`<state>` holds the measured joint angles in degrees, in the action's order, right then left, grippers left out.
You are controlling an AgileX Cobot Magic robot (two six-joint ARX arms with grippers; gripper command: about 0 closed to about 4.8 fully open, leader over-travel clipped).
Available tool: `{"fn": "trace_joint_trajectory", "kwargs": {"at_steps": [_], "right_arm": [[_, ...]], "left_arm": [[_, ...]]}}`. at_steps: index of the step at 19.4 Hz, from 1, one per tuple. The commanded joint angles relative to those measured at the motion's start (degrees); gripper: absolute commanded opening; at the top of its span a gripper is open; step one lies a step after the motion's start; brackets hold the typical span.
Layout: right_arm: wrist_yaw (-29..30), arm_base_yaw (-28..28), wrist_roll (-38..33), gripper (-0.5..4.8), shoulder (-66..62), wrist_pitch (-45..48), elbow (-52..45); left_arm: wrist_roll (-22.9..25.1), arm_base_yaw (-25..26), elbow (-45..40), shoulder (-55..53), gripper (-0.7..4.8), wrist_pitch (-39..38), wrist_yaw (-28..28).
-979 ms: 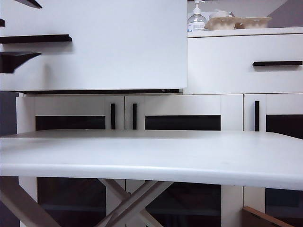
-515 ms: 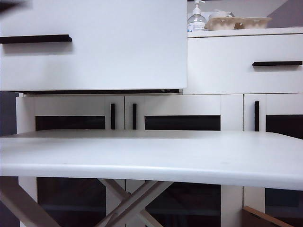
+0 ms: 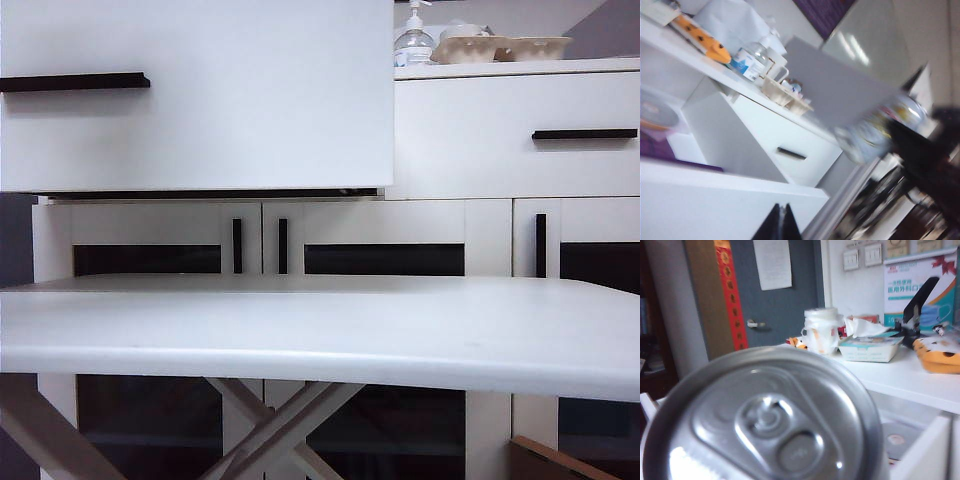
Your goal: Pick up a can of beer from the white table, open the left drawer, place the beer inside the drawer, and finally close the drawer.
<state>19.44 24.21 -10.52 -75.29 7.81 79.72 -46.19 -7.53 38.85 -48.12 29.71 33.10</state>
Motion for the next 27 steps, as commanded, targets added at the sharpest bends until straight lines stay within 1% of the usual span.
{"fn": "trace_joint_trajectory", "kwargs": {"at_steps": [1,3,6,9,11,12,13,14,16,18,20,25,26,27], "right_arm": [[1.64,0.81,0.00,1.44,-6.91,2.69,7.23],[1.18,2.40,-0.02,1.45,-12.76,2.73,12.28],[1.09,4.20,0.04,1.48,-19.71,2.64,17.70],[1.01,5.14,0.07,1.49,-24.15,2.25,19.93],[-0.26,5.40,0.52,1.54,-26.40,0.96,19.96],[-0.26,5.40,0.50,1.91,-27.32,0.20,19.96],[-0.46,5.38,0.50,2.62,-27.74,-0.76,19.96],[-0.44,5.35,0.50,3.19,-28.06,-1.77,19.96],[-0.46,5.33,1.88,3.71,-28.17,-4.48,19.96],[-0.44,5.33,2.03,4.38,-28.15,-4.98,19.98],[-0.39,5.33,2.01,4.79,-28.15,-5.03,20.15],[-0.42,5.35,1.97,4.79,-27.10,-4.98,20.28],[-0.44,5.35,1.99,3.91,-26.40,-5.09,20.28],[-0.44,5.35,2.03,1.96,-25.35,-5.77,20.28]], "left_arm": [[7.19,0.02,4.85,0.11,-0.07,-9.11,0.63],[7.17,0.02,5.07,0.20,-0.07,-9.09,0.81],[7.17,0.02,5.09,0.17,-0.07,-9.14,2.60],[7.19,0.02,5.07,0.20,-0.07,-9.11,2.73],[7.17,0.02,5.07,0.20,-0.07,-9.09,2.78],[7.19,0.02,5.09,0.20,-0.07,-9.09,2.73],[7.19,0.02,5.07,0.20,-0.07,-9.11,2.73],[7.19,0.02,5.09,0.20,-0.07,-9.11,2.73],[7.19,0.02,5.07,0.17,-0.07,-9.11,2.71],[7.17,0.02,5.07,0.20,-0.07,-9.11,2.71],[7.08,0.02,5.09,0.20,-0.07,-9.11,2.73],[6.75,0.02,5.09,0.20,-0.07,-9.11,2.75],[6.80,0.02,5.09,0.20,-0.07,-9.11,2.73],[6.95,0.02,5.09,0.20,-0.07,-9.16,2.51]]}}
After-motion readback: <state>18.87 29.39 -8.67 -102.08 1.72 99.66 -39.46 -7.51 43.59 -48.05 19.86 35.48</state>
